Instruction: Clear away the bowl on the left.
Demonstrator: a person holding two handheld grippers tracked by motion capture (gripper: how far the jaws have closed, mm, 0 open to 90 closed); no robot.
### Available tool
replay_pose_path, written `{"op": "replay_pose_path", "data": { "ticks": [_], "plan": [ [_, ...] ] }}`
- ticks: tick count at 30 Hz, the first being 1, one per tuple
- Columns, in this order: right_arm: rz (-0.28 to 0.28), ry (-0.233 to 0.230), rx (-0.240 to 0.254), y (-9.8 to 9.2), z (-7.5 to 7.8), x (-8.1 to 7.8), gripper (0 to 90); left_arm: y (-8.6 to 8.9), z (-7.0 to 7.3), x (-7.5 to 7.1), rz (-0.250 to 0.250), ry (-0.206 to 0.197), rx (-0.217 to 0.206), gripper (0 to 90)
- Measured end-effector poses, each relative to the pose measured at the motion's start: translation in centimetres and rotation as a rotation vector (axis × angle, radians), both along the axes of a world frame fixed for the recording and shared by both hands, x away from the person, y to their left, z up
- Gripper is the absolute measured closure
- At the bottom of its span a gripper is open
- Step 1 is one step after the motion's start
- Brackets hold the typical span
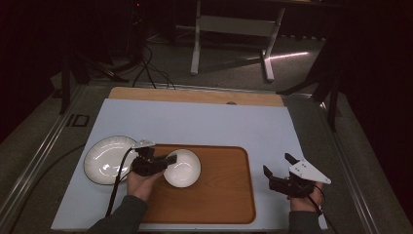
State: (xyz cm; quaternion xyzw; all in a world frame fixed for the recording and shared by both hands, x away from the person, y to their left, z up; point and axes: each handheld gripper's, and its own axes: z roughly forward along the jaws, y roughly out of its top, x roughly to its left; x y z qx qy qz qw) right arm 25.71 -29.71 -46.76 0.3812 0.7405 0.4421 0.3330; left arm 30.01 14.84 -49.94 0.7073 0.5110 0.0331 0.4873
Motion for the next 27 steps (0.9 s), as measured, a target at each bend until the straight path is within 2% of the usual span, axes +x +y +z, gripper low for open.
{"op": "replay_pose_path", "data": {
  "ticks": [19, 27],
  "plan": [
    [0.001, 0.0, -0.002, 0.0, 0.0, 0.0, 13.8, -1.9, -0.7, -0.3, -0.019, 0.02, 0.035, 77.6],
    [0.0, 0.001, -0.003, 0.0, 0.0, 0.0, 13.8, -2.6, -1.2, -0.4, -0.023, 0.044, 0.055, 77.6]
  ]
}}
